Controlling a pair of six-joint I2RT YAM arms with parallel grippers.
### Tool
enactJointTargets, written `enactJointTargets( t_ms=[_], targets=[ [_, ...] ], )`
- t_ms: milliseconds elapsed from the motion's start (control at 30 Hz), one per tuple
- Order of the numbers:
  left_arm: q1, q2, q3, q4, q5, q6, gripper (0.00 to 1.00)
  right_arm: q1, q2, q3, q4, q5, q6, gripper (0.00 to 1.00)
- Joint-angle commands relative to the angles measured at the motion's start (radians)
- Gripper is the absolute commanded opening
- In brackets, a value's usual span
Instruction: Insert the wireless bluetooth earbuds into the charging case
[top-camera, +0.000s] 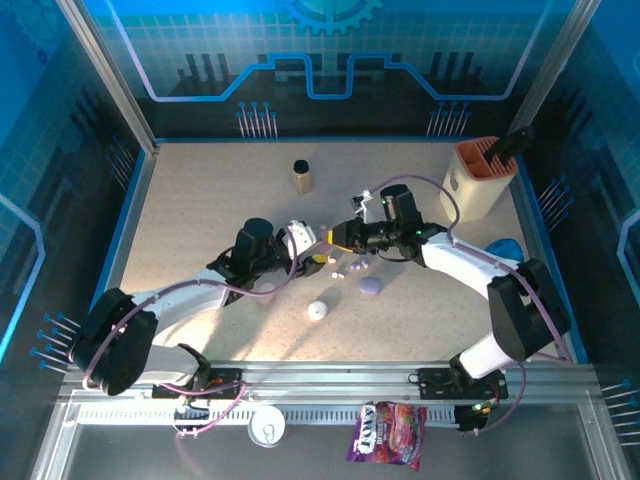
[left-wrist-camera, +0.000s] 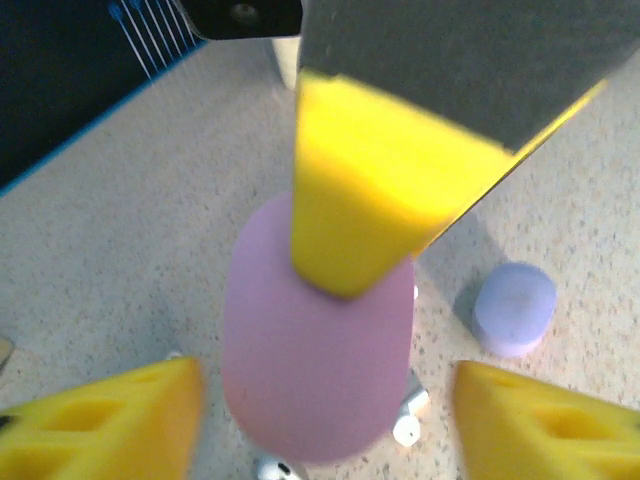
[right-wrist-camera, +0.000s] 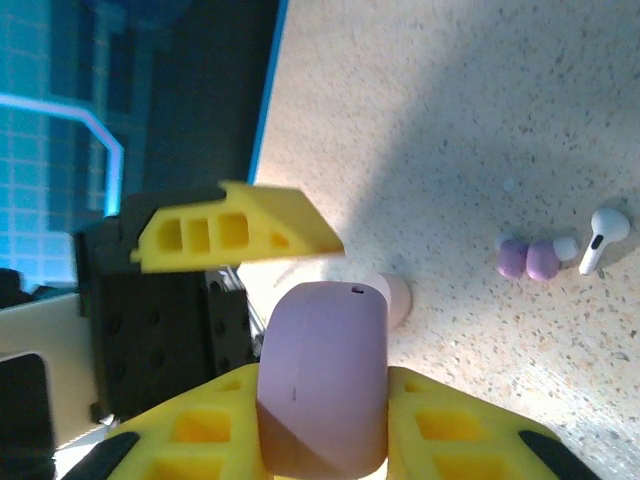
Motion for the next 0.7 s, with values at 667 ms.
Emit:
enactJointTargets(
  t_ms=[667],
  targets=[
    [0.036, 0.195, -0.12, 0.95, 0.194, -0.374, 0.98, -0.097, -0.222, -0.165, 0.493, -0.102, 0.558, 0.1]
  ],
)
